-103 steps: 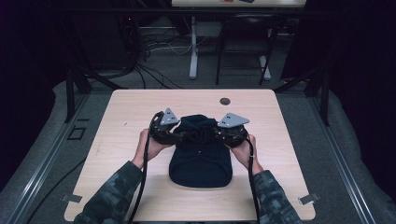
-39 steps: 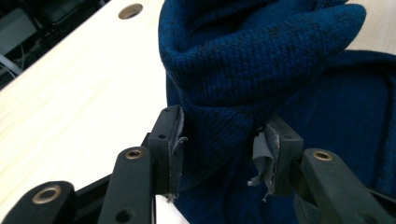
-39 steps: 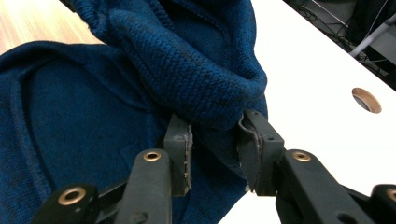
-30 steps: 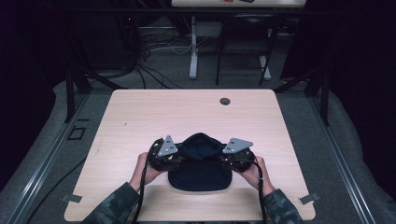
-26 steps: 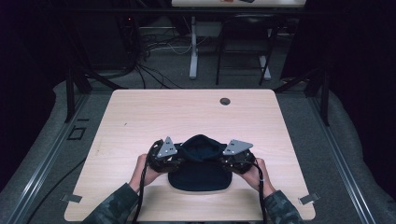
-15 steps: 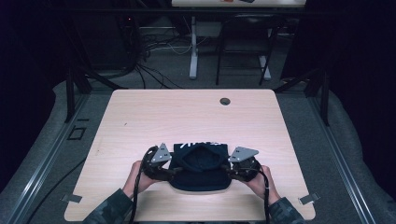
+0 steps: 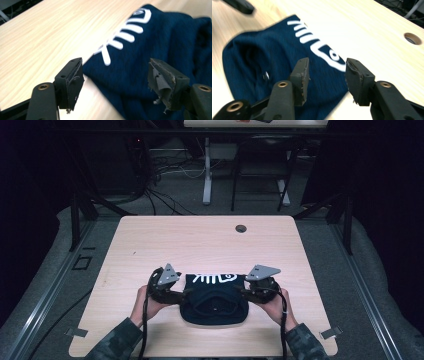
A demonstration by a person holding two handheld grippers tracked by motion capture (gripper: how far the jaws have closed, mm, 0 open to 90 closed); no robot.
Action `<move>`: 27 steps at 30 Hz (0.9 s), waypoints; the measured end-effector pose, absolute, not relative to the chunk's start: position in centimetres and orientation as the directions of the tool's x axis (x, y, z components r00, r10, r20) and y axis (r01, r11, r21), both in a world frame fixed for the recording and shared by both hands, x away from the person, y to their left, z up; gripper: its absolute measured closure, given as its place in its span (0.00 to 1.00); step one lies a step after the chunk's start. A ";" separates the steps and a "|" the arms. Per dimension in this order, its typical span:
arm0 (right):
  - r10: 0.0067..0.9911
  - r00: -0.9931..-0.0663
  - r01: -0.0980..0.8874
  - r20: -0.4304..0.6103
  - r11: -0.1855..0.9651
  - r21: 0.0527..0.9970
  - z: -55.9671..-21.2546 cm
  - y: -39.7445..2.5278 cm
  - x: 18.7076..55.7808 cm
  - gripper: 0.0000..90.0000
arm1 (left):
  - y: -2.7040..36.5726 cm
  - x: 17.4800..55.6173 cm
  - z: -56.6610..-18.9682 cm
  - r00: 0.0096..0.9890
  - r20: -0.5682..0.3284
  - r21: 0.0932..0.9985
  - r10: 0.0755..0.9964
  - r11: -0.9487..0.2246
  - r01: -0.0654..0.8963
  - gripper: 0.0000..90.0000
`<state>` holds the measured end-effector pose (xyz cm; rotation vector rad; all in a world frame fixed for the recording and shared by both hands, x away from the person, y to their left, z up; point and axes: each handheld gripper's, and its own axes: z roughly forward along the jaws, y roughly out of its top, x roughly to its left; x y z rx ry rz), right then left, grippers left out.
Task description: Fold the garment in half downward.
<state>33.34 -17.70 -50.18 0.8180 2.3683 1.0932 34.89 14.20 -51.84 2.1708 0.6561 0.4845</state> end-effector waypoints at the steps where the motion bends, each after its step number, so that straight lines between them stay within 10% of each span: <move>1: 0.658 -0.745 0.347 -0.106 0.518 0.782 -50.2 -17.2 33.7 0.57 | 13.6 35.1 -51.9 0.790 0.122 0.784 0.601 -0.546 0.295 0.31; 27: 0.644 -0.764 0.470 -0.037 0.595 0.652 -56.4 -14.6 35.5 0.30 | 10.9 35.3 -57.3 0.795 0.086 0.697 0.601 -0.607 0.383 0.17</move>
